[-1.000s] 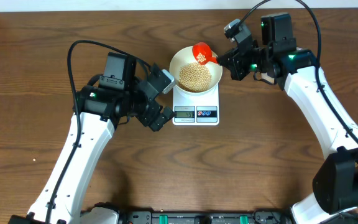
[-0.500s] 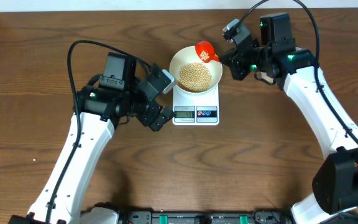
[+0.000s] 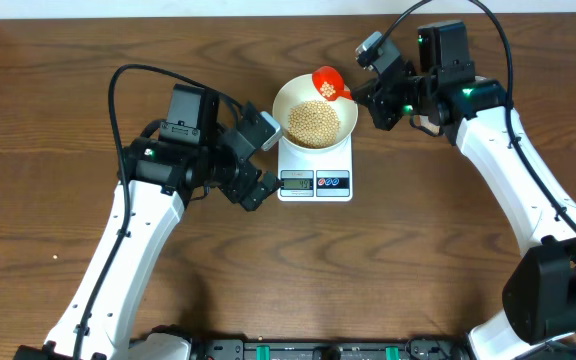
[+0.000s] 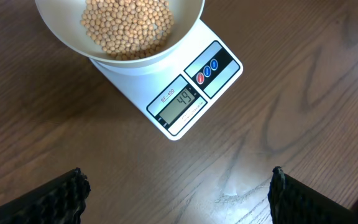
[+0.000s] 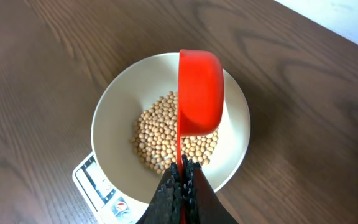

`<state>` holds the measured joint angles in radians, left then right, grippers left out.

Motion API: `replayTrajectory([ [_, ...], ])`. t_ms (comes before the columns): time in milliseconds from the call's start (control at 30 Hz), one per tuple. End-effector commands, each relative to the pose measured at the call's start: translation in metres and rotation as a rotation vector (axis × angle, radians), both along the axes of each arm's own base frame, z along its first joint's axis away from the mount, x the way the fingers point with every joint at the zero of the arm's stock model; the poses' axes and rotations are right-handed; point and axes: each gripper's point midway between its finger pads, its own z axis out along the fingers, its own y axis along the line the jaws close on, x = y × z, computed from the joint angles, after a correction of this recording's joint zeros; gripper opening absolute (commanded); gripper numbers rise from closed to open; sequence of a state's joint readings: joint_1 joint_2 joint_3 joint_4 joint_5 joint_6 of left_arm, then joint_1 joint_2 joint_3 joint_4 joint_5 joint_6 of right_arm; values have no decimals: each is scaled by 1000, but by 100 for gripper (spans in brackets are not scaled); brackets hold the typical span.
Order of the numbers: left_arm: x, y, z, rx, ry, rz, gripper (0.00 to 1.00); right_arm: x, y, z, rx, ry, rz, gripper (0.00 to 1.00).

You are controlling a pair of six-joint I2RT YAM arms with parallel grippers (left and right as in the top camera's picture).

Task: Scoop item into bowl and weigh 50g on scale
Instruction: 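Tilt and shake the scoop with the right gripper to trickle beans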

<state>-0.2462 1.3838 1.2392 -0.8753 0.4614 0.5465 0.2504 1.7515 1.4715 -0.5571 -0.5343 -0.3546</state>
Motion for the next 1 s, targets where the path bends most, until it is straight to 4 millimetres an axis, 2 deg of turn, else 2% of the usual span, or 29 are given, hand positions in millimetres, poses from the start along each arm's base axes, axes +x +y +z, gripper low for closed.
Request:
replayTrajectory([
  [0,2,-1,9,-7,-21,6,94,-5,6,15,13,-43,43,1],
  [967,2,-1,9,-7,-21,6,94,-6,6,14,-13,-79,80,1],
])
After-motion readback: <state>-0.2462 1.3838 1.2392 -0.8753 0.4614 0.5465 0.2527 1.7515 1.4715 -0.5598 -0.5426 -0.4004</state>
